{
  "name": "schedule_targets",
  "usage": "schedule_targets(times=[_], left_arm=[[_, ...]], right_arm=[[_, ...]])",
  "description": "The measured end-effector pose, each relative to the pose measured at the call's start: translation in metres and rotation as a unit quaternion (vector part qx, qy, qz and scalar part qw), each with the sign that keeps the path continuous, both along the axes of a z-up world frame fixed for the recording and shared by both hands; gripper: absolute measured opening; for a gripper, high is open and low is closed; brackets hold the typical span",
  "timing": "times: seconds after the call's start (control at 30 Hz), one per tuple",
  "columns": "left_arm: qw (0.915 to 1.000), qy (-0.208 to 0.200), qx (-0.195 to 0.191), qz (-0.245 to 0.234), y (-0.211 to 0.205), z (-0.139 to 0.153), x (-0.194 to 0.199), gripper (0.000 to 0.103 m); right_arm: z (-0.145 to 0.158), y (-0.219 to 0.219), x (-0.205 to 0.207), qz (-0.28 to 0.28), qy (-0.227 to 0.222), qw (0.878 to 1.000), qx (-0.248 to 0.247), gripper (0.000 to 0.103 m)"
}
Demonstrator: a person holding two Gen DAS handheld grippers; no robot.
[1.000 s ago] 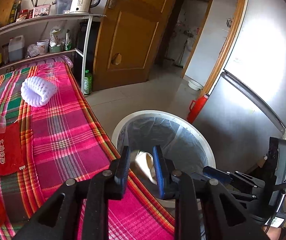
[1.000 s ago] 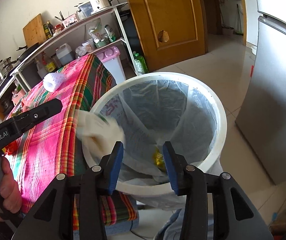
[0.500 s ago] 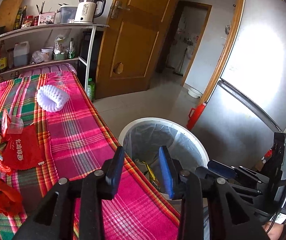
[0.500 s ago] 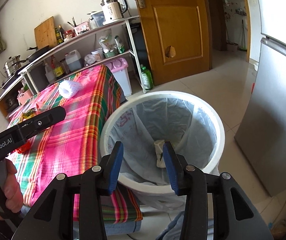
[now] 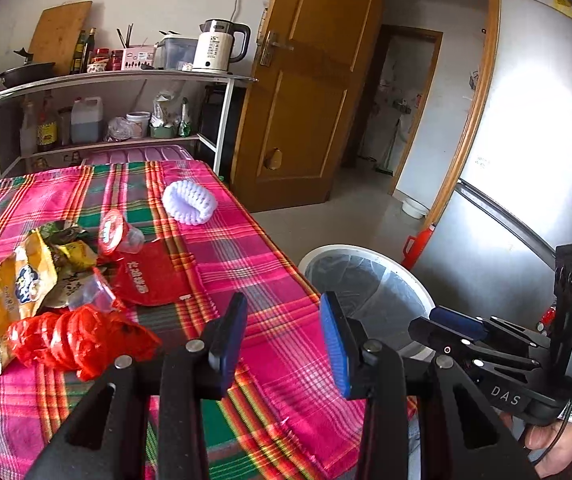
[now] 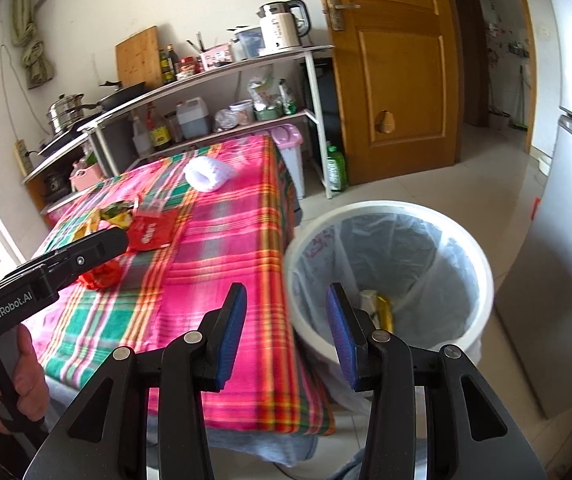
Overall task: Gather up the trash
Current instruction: 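Move both open tools back toward the trash on the table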
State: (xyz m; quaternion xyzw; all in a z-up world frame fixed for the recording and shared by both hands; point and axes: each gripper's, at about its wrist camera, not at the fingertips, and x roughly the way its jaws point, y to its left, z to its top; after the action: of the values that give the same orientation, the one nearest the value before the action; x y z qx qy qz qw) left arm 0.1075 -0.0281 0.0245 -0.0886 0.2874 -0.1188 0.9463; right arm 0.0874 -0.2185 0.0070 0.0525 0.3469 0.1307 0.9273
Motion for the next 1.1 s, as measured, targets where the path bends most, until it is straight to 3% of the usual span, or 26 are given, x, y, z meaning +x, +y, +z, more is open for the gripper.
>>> schedule_targets(times=[0.33,0.5,0.9,1.1], left_arm=[[0.9981,0.004,0.004,0.061,0.054,-0.01,-0.026,0.04],[0.9954,0.003,0.002,0.095,0.082,-0.013,-0.035,0.046],[0.9872,0.007,-0.003,0.159,0.143,-0.026,-0.048,0.052],[0.984,0.011,-0.01,0.177,0.164,-0.032,-0.051,0.053]], right_arm=[[0.0,0.05,-0.001,0.075,-0.002,0.997,0.005,0.042],[-0.003,0.072,0.003,0.102,0.0,0.995,-0.003,0.043],[-0.008,0.139,0.016,0.18,-0.002,0.983,-0.018,0.05],[-0.012,0.175,0.031,0.215,0.002,0.976,-0.027,0.06]])
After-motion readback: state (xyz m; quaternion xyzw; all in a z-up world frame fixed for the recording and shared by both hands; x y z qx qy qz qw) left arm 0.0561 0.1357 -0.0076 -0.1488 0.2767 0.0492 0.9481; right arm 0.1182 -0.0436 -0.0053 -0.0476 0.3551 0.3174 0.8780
